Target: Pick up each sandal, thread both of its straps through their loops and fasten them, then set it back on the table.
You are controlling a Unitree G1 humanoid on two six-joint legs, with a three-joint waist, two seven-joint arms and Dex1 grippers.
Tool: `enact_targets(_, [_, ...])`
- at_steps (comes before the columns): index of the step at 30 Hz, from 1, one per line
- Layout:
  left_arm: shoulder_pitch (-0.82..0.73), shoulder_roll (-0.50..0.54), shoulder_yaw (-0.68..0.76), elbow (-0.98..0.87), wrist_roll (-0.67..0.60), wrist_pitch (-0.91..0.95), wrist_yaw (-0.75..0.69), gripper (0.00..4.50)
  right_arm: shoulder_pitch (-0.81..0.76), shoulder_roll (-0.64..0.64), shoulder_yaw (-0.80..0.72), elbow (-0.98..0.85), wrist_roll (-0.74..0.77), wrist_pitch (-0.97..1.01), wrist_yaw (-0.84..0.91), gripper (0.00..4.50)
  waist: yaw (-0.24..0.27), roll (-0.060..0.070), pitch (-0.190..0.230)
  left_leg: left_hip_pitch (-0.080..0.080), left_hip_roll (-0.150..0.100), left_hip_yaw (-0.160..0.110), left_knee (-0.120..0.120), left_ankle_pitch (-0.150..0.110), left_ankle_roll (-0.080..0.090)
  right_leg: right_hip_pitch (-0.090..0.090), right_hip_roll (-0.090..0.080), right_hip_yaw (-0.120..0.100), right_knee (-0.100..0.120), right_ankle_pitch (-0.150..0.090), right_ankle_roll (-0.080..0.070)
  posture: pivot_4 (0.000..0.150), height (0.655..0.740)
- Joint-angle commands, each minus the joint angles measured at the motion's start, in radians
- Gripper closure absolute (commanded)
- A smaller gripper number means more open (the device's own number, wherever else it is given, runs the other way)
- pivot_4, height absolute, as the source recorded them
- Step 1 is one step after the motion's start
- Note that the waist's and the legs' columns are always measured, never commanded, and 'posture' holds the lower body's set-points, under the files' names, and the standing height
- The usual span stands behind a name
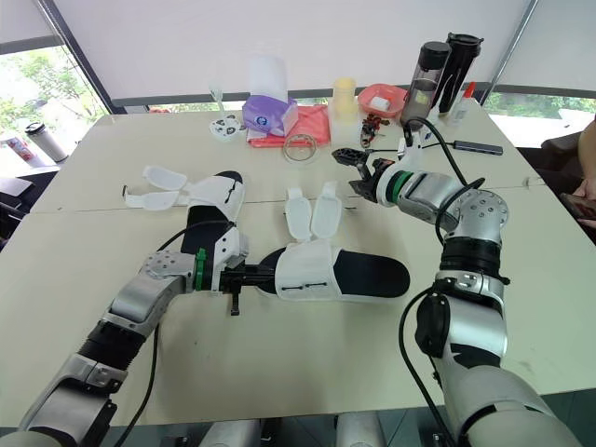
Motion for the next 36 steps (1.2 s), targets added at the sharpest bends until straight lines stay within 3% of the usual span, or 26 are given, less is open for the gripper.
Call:
enact_targets(1, [0.015,-0.006,-0.020,0.008,0.030,-0.009,0.006,4.44,-0.030,0.021,-0.059,-0.003,0.072,0.028,-0.078,0.00,-0.003,0.000,0.000,0.000,0.000,0.000,0.000,0.000,0.000,0.000,0.000,0.000,0.000,0.000,0.000,0.150,0.7400])
enact_targets(14, [0.030,-0.024,-0.023,-0.007,0.041,-0.032,0.022,4.44,0.079,0.061,-0.039,-0.193,0.318,0.064,-0.333,0.00,-0.007,0.002,-0.001,0.001,0.001,0.000,0.000,0.000,0.000,0.000,0.000,0.000,0.001,0.000,0.000,0.150,0.7400])
enact_targets(26, [0.023,-0.043,-0.009,-0.002,0.053,-0.046,0.030,4.44,0.012,0.085,0.007,0.015,0.105,-0.068,-0.130,0.00,-0.006,0.002,-0.001,0.002,0.000,0.000,0.001,0.000,0.001,0.002,0.002,0.000,0.001,0.000,0.001,0.150,0.7400])
enact_targets(29, [0.028,-0.045,-0.007,-0.007,0.053,-0.047,0.035,4.50,0.002,0.084,0.006,0.036,0.047,-0.084,-0.081,1.22,-0.006,0.002,-0.001,0.002,0.000,0.000,0.001,0.000,0.001,0.002,0.002,0.000,0.001,0.000,0.001,0.150,0.7400])
enact_targets(35, [0.035,-0.054,-0.010,-0.008,0.058,-0.053,0.049,4.50,-0.052,0.089,-0.034,0.138,-0.028,-0.133,0.011,4.22,-0.005,0.002,-0.001,0.002,0.000,0.000,0.002,0.000,0.001,0.002,0.002,0.000,0.001,0.001,0.001,0.150,0.7400])
enact_targets(36, [0.035,-0.054,-0.009,-0.008,0.059,-0.055,0.050,4.50,-0.058,0.089,-0.040,0.145,-0.036,-0.135,0.018,4.42,-0.005,0.002,-0.001,0.002,0.000,0.000,0.002,0.000,0.001,0.002,0.002,0.000,0.001,0.001,0.001,0.150,0.7400])
